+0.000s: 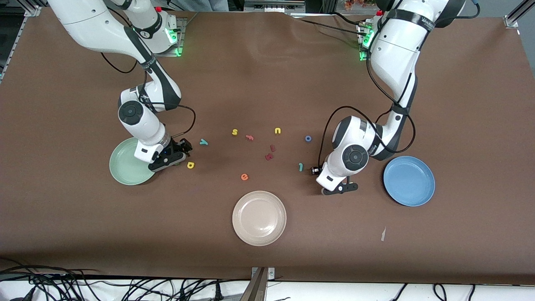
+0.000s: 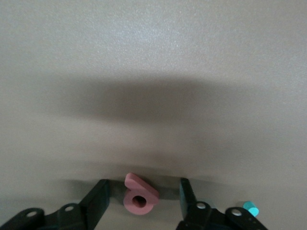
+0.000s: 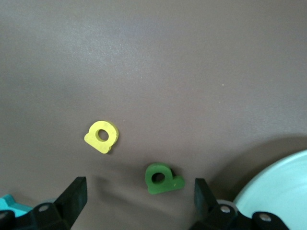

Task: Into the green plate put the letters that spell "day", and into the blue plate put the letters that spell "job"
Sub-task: 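Grasp green a with the right gripper while the left gripper grasps pink a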

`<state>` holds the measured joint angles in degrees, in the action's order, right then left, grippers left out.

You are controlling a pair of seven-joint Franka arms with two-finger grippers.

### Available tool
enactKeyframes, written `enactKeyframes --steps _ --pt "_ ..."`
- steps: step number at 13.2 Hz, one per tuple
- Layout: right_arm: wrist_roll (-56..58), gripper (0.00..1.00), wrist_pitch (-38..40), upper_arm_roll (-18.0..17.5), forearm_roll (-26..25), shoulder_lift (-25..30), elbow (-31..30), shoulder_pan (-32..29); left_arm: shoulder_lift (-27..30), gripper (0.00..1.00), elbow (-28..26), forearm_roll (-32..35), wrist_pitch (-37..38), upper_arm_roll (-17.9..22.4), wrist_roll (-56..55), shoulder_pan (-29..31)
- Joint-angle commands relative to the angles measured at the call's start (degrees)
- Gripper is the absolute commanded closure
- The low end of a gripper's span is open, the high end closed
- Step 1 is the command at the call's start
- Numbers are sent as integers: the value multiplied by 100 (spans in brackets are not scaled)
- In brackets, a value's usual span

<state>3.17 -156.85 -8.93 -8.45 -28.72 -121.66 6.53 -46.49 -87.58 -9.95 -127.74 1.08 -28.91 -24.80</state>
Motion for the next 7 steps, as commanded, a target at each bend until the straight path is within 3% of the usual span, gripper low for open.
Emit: enactKeyframes --steps 1,3,7 --pt "139 1 -179 -21 -78 42 -139 -82 141 51 -312 -122 -190 50 -9 -104" --pt "262 5 -249 -21 -78 33 -182 -152 184 69 -364 -122 -190 59 -9 -104" --pt "377 11 -452 -21 -78 -46 -253 -222 211 85 -365 -122 -190 59 -9 -86"
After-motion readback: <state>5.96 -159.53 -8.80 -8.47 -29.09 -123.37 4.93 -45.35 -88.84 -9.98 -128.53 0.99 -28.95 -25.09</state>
